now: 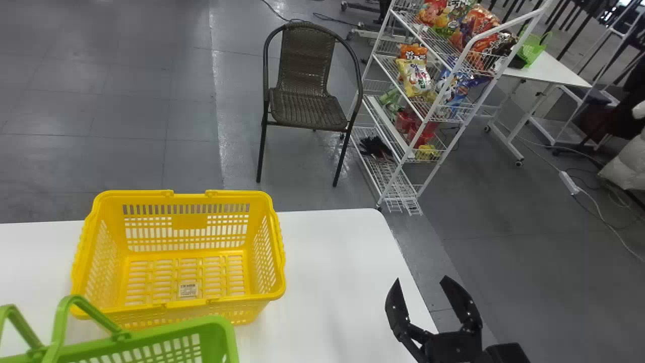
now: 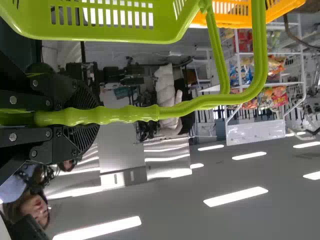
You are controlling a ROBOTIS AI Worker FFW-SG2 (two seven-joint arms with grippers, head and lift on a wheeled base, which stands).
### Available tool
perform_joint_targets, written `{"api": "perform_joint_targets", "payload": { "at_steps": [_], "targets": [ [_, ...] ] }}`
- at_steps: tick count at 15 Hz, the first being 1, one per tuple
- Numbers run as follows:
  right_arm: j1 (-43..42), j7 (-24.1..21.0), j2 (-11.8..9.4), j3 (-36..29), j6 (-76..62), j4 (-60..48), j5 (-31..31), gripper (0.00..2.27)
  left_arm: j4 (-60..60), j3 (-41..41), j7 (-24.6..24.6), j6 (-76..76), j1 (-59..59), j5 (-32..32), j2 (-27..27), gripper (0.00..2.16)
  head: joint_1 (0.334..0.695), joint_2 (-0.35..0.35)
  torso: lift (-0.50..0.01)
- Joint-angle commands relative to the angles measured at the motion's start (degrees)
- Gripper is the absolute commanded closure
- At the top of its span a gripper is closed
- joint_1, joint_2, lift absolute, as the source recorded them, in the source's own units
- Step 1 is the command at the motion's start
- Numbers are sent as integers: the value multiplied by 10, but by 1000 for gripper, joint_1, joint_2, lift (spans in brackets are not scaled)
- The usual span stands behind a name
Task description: Grasp handle with right gripper to insert into left gripper then lift and swing left to center
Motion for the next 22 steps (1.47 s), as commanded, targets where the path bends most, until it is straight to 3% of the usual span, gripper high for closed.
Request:
{"api": "perform_joint_targets", "payload": {
  "at_steps": [1, 12, 22],
  "targets": [
    [2, 0, 0, 0, 6, -8, 0, 63, 5, -29, 4, 4, -15, -11, -17, 1885, 695, -350, 0],
    [19, 1, 7, -13, 4, -25, -13, 63, 15, -142, 40, 4, -45, -53, -29, 1882, 695, -350, 0],
    [36, 11, 15, -27, 6, -47, -25, 63, 22, -160, 42, 4, -59, -67, -40, 1885, 695, -350, 0]
  ]
}}
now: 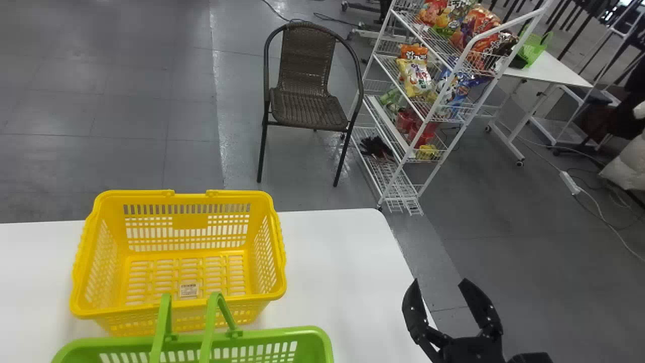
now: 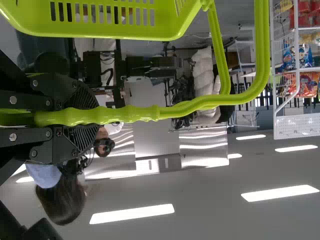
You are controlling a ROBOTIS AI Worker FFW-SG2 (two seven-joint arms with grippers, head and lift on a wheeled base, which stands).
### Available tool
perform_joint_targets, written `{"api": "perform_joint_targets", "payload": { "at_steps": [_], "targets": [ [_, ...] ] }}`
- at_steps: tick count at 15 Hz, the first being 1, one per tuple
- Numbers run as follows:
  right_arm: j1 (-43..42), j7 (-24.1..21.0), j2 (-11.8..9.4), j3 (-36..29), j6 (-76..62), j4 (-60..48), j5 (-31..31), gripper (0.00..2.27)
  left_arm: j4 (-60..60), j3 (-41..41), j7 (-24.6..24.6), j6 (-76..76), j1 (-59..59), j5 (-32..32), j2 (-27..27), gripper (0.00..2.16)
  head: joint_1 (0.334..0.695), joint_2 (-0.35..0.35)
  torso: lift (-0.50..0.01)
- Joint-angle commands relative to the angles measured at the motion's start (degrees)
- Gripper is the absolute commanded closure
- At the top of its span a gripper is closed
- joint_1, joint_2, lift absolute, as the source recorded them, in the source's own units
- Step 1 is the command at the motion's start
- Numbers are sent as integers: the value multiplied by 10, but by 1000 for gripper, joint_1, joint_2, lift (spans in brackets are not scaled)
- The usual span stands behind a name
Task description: Grasp handle with right gripper to insert into left gripper then lift and swing left to center
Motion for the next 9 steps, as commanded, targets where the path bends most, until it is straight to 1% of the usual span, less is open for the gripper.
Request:
{"api": "perform_joint_targets", "payload": {
  "at_steps": [1, 4, 9],
  "targets": [
    [0, 4, 2, 0, -2, 0, -2, 63, 0, 3, -1, 4, 0, 0, 1, 1885, 695, -350, 0],
    [0, 6, 5, 2, -2, 0, -3, 63, 0, 8, -2, 4, 0, 1, 2, 1885, 695, -350, 0],
    [0, 6, 5, 2, -3, 0, -3, 63, -2, 8, -3, 4, 1, 2, 1, 1885, 695, -350, 0]
  ]
}}
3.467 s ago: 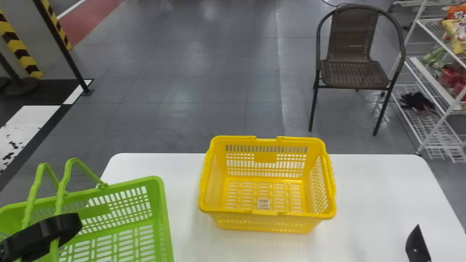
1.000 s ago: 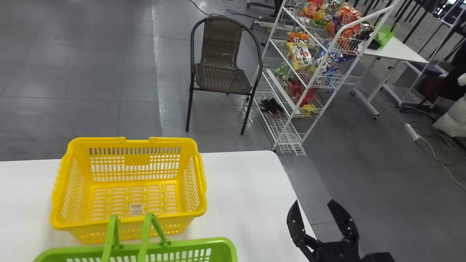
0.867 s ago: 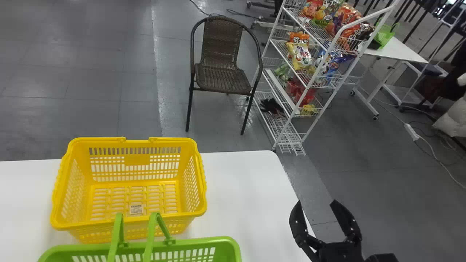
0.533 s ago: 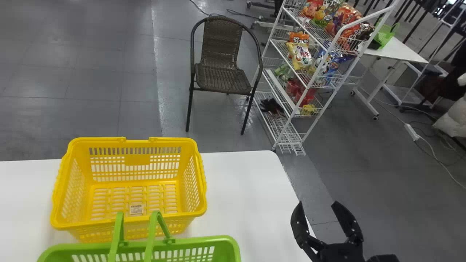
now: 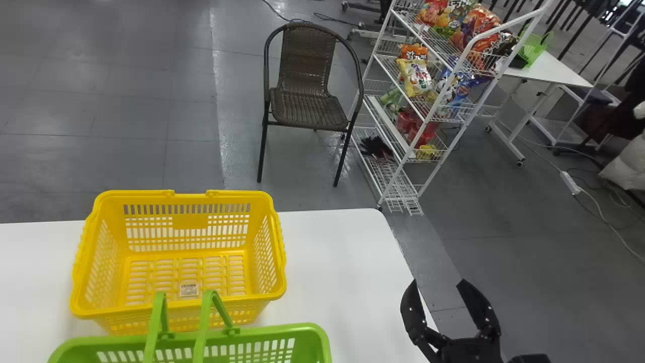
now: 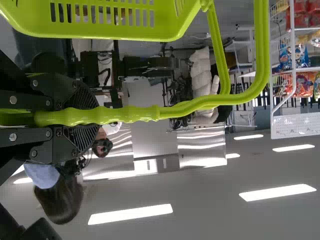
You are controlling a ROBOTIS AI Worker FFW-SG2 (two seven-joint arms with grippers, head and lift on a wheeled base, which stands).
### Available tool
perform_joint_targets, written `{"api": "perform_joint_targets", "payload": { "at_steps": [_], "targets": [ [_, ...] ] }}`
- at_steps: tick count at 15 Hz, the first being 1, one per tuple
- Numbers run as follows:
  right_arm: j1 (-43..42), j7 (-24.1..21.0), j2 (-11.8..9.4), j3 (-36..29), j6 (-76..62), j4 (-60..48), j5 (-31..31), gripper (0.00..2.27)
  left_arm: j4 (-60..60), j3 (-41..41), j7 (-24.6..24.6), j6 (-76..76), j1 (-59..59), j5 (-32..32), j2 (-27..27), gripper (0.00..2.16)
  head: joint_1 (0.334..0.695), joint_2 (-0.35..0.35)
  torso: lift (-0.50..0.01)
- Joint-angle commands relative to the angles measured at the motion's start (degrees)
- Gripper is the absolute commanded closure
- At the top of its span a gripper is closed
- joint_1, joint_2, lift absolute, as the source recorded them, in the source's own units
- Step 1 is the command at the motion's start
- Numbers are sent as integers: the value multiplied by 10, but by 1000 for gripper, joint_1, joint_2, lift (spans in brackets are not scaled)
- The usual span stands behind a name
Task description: Grasp handle with right gripper to insert into left gripper then lift and swing left to center
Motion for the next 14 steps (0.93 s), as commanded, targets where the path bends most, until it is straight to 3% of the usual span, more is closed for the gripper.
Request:
{"api": "perform_joint_targets", "payload": {
  "at_steps": [1, 14],
  "targets": [
    [0, 0, 0, 0, -1, 0, 0, 63, 0, 0, -1, 4, 0, 0, 0, 1885, 695, -350, 0],
    [-4, 0, 0, 4, 1, 1, 1, 63, 0, 0, -9, 4, 6, 0, 0, 1885, 695, -350, 0]
  ]
}}
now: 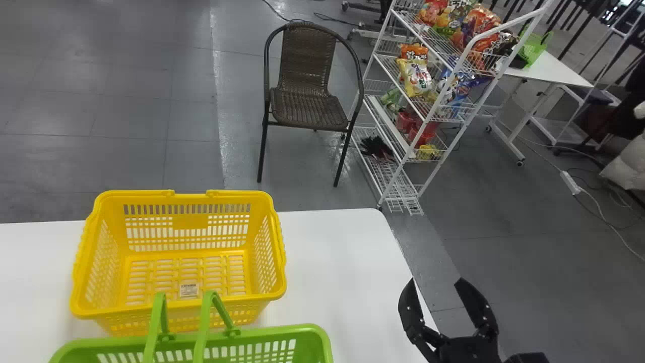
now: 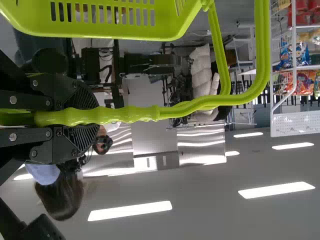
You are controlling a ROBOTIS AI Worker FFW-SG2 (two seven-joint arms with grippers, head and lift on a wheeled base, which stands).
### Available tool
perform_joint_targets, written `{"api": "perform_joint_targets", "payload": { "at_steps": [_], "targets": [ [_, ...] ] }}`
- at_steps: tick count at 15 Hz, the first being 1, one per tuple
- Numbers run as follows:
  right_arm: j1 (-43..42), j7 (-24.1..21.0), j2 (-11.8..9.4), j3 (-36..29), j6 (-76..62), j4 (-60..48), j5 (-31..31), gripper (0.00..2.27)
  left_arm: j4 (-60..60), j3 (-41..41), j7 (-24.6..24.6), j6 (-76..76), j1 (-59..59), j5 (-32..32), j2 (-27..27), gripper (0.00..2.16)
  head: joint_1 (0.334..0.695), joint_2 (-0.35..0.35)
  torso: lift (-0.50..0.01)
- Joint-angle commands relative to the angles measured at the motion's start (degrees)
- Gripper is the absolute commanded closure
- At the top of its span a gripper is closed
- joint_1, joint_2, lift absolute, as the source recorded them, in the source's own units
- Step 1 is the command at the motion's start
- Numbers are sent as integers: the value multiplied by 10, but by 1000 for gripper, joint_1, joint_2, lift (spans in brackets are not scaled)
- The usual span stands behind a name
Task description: Grasp handle with right gripper to insert into left gripper then lift and swing left to center
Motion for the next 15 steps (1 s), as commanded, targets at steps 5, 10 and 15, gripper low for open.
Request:
{"api": "perform_joint_targets", "payload": {
  "at_steps": [5, 10, 15],
  "targets": [
    [0, 0, -1, 4, 0, -2, 1, 63, -3, 0, -3, 4, 8, 2, 0, 1885, 695, -350, 0],
    [1, 0, -1, 4, 0, -1, 3, 63, -3, 2, -3, 4, 9, 3, 0, 1885, 695, -350, 0],
    [0, 0, -1, 11, -2, -1, 3, 63, -9, 3, -3, 4, 12, 4, -1, 1885, 695, -350, 0]
  ]
}}
